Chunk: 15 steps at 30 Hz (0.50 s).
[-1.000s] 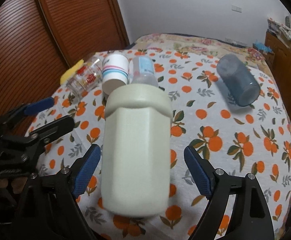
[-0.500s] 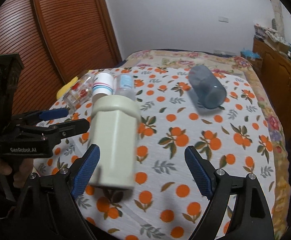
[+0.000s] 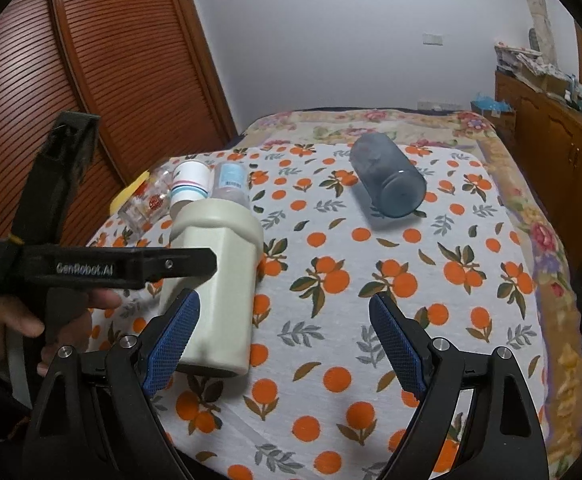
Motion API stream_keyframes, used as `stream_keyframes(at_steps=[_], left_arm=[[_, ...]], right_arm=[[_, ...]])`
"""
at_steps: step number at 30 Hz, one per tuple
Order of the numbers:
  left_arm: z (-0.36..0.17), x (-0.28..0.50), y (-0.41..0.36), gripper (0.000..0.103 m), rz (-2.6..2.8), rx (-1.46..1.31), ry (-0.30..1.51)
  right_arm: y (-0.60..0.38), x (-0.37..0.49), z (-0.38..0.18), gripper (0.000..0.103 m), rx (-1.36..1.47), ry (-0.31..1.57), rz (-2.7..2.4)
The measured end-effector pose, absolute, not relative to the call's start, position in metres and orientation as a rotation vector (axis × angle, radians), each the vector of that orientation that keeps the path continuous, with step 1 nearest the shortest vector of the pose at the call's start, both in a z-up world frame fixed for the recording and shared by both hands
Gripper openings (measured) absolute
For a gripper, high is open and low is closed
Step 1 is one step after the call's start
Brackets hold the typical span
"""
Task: Flip cup upright
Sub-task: 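Grasp the tumbler's base with the left gripper while the right gripper releases it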
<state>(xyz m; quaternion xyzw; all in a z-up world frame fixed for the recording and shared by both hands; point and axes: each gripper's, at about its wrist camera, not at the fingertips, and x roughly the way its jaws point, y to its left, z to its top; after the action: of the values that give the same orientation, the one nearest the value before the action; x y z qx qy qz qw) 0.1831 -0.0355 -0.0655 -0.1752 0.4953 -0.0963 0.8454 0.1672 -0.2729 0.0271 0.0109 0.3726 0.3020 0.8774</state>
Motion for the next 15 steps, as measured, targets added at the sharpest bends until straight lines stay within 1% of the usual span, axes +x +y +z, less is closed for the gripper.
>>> stream_keyframes(at_steps=[15], left_arm=[[-0.079,0.208,-0.042,0.095,-0.251,-0.411,1.132]], right_arm=[[-0.303,0.172,0.019,0.088,0.041,0.788,0.558]])
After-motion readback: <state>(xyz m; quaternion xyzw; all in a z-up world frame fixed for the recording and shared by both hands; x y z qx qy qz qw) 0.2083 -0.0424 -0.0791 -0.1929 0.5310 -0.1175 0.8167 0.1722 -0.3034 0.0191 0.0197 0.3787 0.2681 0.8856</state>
